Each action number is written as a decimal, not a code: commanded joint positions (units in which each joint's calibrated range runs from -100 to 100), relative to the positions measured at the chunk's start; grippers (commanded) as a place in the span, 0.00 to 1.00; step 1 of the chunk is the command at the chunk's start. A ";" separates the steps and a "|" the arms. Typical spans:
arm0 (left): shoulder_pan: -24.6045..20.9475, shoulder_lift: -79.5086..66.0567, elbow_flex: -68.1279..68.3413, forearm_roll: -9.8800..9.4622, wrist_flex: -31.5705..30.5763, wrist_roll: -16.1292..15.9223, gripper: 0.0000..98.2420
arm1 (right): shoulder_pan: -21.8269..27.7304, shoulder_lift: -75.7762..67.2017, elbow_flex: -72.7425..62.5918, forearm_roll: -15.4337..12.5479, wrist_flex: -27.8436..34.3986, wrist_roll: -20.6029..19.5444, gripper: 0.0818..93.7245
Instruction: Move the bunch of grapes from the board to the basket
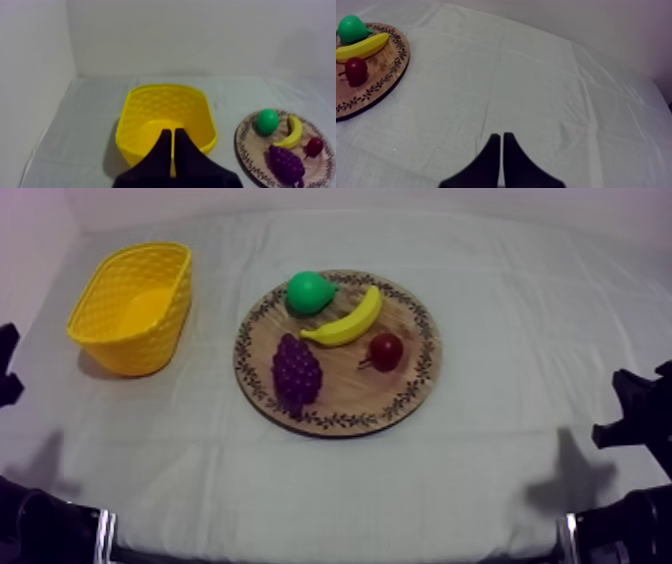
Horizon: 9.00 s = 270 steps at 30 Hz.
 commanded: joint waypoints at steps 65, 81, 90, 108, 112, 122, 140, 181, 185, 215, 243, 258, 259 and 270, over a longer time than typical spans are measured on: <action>29.46 95.68 -61.30 2.41 13.48 -6.40 0.00 | 0.02 0.03 -0.04 -0.02 -0.05 0.00 0.00; 28.74 102.72 -60.83 2.91 16.73 -6.23 0.00 | 0.02 0.03 -0.04 -0.02 -0.05 0.00 0.00; 26.10 105.52 -61.54 6.93 18.65 8.04 0.02 | 0.02 0.03 -0.04 -0.02 -0.05 0.00 0.00; 25.95 107.13 -62.82 4.52 25.91 18.36 0.04 | 0.02 0.03 -0.04 -0.02 -0.05 0.00 0.00; 25.82 107.10 -60.34 4.92 23.28 17.82 0.06 | 0.02 0.03 -0.04 -0.02 -0.05 0.00 0.00; 22.01 107.40 -55.10 15.62 16.44 6.81 0.73 | 0.02 0.03 -0.04 -0.02 -0.05 0.00 0.00; 26.09 111.24 -58.84 9.35 18.65 17.26 0.93 | 0.02 0.03 -0.04 -0.02 -0.05 0.00 0.00; 26.90 134.71 -73.64 9.91 28.01 22.15 0.92 | 0.02 0.03 -0.04 -0.02 -0.05 0.00 0.00; 26.93 134.76 -73.64 9.93 27.97 21.80 0.87 | 0.02 0.03 -0.04 -0.02 -0.05 0.00 0.00; 26.10 128.47 -65.53 10.99 21.29 18.45 0.58 | 0.02 0.03 -0.04 -0.02 -0.05 0.00 0.00; 14.70 91.18 -49.53 8.81 30.97 18.72 0.59 | 0.02 0.03 -0.04 -0.02 -0.05 0.00 0.00; 1.76 90.34 -50.28 5.01 33.17 12.60 0.59 | 0.02 0.03 -0.04 -0.02 -0.05 0.00 0.00; 1.18 90.80 -51.08 4.74 33.03 11.93 0.59 | 0.02 0.03 -0.04 -0.02 -0.05 0.00 0.00; -2.69 98.81 -58.23 2.65 26.94 2.53 0.59 | 0.02 0.03 -0.04 -0.02 -0.05 0.00 0.00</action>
